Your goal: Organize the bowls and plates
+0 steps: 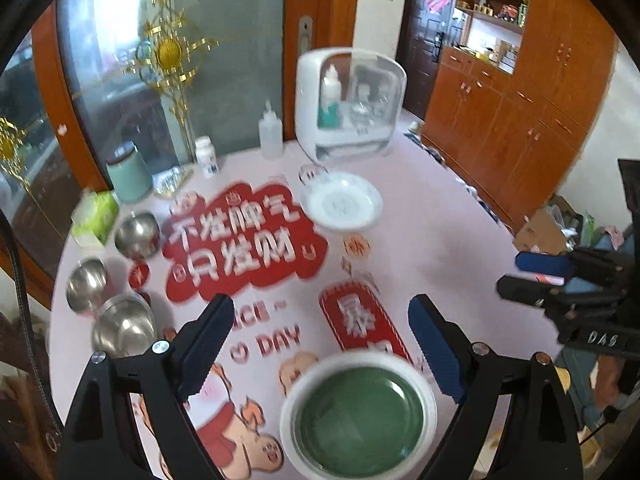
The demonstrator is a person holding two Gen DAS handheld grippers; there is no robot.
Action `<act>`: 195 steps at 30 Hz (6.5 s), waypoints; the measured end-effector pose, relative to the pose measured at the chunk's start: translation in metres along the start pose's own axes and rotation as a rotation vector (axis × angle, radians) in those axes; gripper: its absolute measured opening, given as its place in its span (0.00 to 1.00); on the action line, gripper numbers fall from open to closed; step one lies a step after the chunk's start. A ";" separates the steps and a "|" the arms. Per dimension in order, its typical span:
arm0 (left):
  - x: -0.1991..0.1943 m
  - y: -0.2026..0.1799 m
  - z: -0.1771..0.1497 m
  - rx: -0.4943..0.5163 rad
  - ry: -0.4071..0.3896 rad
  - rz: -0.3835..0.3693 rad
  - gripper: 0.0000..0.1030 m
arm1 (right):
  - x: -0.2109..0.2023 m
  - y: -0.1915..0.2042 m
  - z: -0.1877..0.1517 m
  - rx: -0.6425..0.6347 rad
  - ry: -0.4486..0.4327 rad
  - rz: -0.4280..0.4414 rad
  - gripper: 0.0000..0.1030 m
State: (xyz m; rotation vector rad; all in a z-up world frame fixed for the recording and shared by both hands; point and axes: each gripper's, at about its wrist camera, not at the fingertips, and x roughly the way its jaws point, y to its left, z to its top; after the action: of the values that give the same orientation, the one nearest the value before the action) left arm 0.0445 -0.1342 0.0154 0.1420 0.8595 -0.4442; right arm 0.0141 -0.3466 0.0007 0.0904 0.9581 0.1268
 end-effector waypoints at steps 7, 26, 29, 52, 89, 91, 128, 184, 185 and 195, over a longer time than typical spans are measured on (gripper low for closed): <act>0.032 -0.012 0.076 -0.050 -0.015 0.051 0.86 | 0.012 -0.061 0.078 -0.036 -0.060 -0.034 0.47; 0.299 0.024 0.143 -0.309 0.216 0.068 0.86 | 0.229 -0.196 0.153 0.127 0.150 0.082 0.46; 0.331 0.030 0.137 -0.329 0.251 0.090 0.82 | 0.259 -0.203 0.148 0.166 0.194 0.112 0.46; 0.440 0.031 0.099 -0.354 0.456 0.043 0.43 | 0.350 -0.202 0.130 0.189 0.314 0.132 0.15; 0.388 0.036 0.030 -0.448 0.471 -0.192 0.12 | 0.314 -0.192 0.084 0.124 0.293 0.127 0.08; 0.387 0.038 0.029 -0.442 0.468 -0.188 0.12 | 0.312 -0.189 0.083 0.118 0.286 0.130 0.08; 0.195 0.046 -0.024 -0.468 0.377 -0.202 0.12 | 0.178 -0.089 0.011 0.081 0.207 0.174 0.08; 0.116 0.035 -0.219 -0.302 0.575 -0.182 0.12 | 0.150 0.015 -0.180 0.078 0.323 0.077 0.09; 0.117 0.035 -0.220 -0.297 0.578 -0.173 0.12 | 0.151 0.016 -0.180 0.074 0.325 0.075 0.09; 0.119 0.030 -0.220 -0.280 0.575 -0.147 0.19 | 0.151 0.022 -0.177 0.030 0.332 0.017 0.10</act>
State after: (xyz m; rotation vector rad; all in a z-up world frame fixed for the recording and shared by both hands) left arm -0.0292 -0.0797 -0.2193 -0.0584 1.4949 -0.4206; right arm -0.0465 -0.2990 -0.2198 0.1077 1.2915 0.1460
